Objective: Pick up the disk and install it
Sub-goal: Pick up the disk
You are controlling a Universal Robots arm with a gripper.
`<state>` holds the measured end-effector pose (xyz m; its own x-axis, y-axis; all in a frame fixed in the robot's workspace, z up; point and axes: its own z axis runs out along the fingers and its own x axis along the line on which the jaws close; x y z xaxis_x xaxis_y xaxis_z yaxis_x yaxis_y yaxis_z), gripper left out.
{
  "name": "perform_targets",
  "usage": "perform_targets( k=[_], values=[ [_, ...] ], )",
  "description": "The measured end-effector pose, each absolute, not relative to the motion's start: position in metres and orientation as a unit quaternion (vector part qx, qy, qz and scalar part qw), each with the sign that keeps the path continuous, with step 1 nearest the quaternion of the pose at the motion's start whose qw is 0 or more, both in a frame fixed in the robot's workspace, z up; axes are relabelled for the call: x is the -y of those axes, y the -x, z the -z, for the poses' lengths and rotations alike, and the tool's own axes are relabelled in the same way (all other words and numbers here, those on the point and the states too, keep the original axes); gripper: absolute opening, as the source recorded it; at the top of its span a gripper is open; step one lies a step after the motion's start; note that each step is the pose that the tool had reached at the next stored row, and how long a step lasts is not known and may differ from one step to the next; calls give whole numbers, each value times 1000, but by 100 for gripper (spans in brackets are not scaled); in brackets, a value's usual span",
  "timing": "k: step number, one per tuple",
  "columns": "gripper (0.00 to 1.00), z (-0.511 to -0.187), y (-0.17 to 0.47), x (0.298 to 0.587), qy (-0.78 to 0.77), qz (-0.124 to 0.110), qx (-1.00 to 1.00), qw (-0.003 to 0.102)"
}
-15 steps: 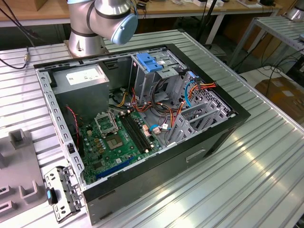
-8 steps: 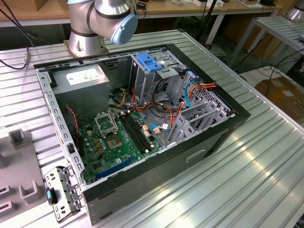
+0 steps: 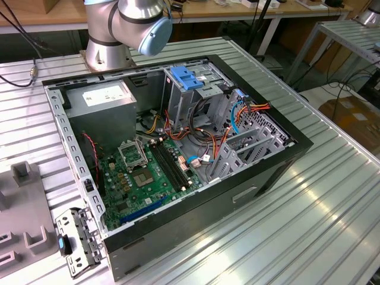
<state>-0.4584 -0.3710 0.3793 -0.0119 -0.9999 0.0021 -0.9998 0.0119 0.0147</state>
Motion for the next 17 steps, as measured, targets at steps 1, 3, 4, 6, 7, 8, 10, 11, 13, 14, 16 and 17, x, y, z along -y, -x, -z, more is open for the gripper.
perform_targets(
  k=[1,3,4,6,7,8,10,11,13,14,16,17],
  values=[
    [11,-379,458,371,-699,4,715,6],
    [11,-378,458,371,-686,4,727,6],
    [11,-377,458,371,-679,4,734,6],
    [11,-374,458,369,-673,4,740,6],
    [11,-373,458,367,-671,4,741,5],
    [17,-370,458,365,-670,4,742,5],
    [29,-366,458,363,-670,4,742,5],
    [36,-362,458,362,-670,5,742,5],
    [42,-358,458,361,-670,5,742,5],
    [48,-356,458,361,-670,5,742,5],
    [48,-353,458,361,-670,5,742,5],
    [48,-349,459,361,-670,5,742,5]
  ],
)
